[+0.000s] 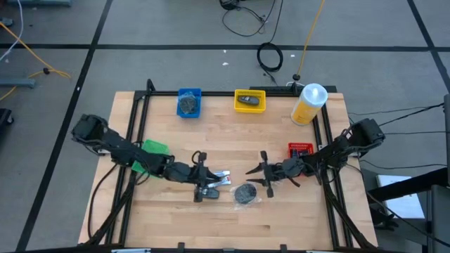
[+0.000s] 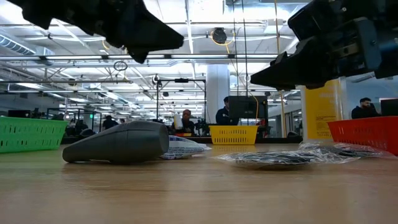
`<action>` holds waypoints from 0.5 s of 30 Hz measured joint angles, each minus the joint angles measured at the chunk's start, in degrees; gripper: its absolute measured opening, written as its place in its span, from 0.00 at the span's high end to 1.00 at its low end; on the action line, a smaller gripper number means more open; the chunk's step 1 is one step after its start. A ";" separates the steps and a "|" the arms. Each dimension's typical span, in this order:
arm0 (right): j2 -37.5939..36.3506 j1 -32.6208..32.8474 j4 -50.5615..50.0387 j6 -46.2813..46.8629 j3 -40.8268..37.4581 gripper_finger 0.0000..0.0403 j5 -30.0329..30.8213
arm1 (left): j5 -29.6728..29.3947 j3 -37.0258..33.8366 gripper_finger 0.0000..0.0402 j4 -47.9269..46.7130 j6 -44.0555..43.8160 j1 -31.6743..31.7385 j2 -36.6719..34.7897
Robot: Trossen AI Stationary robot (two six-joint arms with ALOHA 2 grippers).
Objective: Pick & Place Travel size toiletries
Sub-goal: Put the white toothpaste into the green bin
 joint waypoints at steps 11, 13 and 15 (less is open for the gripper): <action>-0.48 -0.98 -5.23 1.05 0.17 0.46 0.02 | -1.06 0.00 0.95 12.41 1.79 3.92 5.68; -0.48 -0.98 -6.31 2.09 0.17 0.40 0.03 | -2.57 0.00 0.95 11.85 4.09 3.95 5.31; -0.48 -0.98 -7.58 3.33 0.17 0.35 0.00 | -3.05 0.61 0.95 9.92 6.32 3.95 5.10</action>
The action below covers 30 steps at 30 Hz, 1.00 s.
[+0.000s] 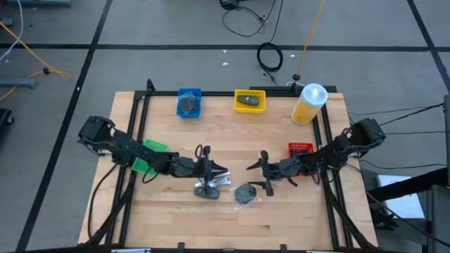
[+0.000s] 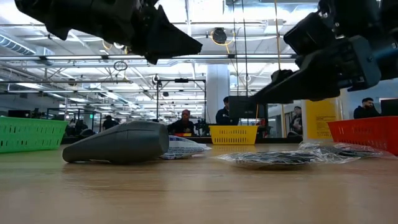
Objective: Pick & Place Travel size toiletries
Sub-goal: Put the white toothpaste into the green bin
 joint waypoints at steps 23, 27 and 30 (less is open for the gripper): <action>-2.20 1.62 -6.57 2.51 0.02 0.24 -0.01 | 2.01 12.33 0.27 -51.24 -26.51 -2.17 0.04; -4.85 2.26 -8.32 2.51 0.02 0.24 0.00 | 2.34 12.29 0.28 -59.53 -35.43 -2.17 0.04; -6.12 2.34 -9.12 2.51 -0.02 0.24 0.14 | 3.49 11.55 0.32 -59.06 -38.92 -2.72 0.13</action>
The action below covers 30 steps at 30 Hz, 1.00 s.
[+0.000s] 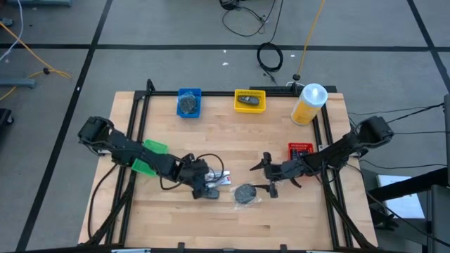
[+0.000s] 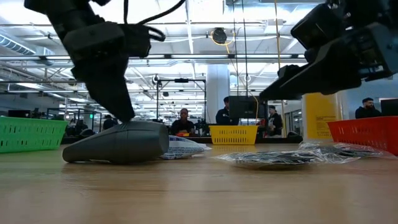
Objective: Pick & Place Travel size toiletries
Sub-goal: Put the white toothpaste into the green bin
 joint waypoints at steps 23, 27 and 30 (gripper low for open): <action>-0.64 0.00 -1.31 -0.96 0.00 0.26 0.09 | 1.78 -8.23 0.68 14.04 -1.26 -0.27 4.78; -0.62 0.00 -1.32 -1.03 0.00 0.26 0.11 | 1.78 -8.22 0.74 14.23 -0.25 -0.27 4.85; -0.62 0.00 -1.33 -1.03 0.00 0.26 0.11 | 1.76 -8.22 0.82 13.70 -0.23 -0.25 4.70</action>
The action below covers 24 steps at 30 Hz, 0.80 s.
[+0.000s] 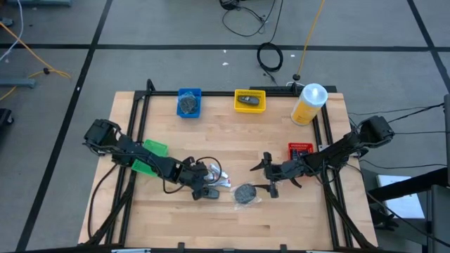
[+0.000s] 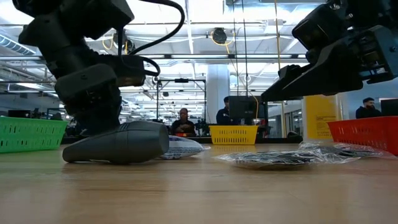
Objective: Pick & Place Travel size toiletries
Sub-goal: Put the white toothpaste into the green bin
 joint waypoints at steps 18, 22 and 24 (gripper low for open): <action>0.00 -0.04 -0.02 0.59 0.00 0.27 0.00 | 0.08 7.46 0.98 -47.61 -29.20 -0.11 -21.96; 0.00 -0.04 0.00 0.61 0.00 0.27 0.00 | 1.12 7.31 0.95 -61.69 -40.77 0.36 -27.03; 0.00 -0.04 0.00 0.59 0.00 0.27 0.00 | 1.33 6.79 0.94 -67.48 -45.10 1.02 -28.14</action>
